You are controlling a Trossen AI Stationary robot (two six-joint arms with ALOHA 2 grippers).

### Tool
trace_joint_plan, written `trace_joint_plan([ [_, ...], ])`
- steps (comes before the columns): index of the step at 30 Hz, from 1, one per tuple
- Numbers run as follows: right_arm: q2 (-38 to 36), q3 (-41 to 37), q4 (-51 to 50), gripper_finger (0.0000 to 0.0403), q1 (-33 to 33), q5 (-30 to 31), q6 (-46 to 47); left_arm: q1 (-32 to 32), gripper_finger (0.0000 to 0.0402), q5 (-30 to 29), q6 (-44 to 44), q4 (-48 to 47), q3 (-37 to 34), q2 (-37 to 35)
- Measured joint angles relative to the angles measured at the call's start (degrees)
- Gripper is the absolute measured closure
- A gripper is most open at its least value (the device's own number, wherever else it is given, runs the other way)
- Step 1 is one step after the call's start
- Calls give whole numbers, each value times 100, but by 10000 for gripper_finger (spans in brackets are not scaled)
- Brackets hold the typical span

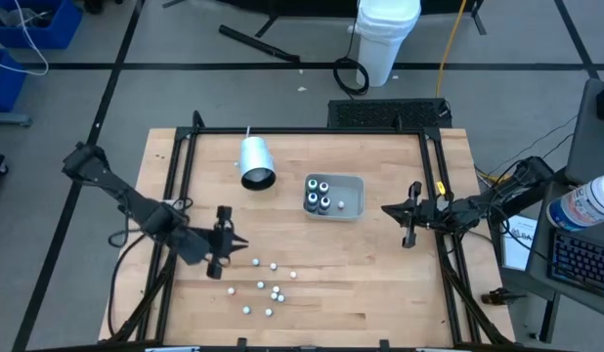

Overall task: Pick & Place food coloring
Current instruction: Put the blue food coloring bottle into the gray bin

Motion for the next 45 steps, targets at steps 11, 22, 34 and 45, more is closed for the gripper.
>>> trace_joint_plan([
  [11, 0, 0, 11, 403, 2, -5, 130, 12, 355, 1602, -262, -2041, 1910, 2057],
  [22, 0, 2, 11, 403, 2, -5, 131, 576, 354, 1633, 195, -2678, 2836, 2993],
  [34, 11, 2, -65, 403, 4, -305, 325, 969, 213, 2582, 360, -2935, 2845, 3642],
  [45, 9, 4, -41, 403, 2, -449, 299, 995, 204, 2728, 893, -2901, 2843, 3699],
])
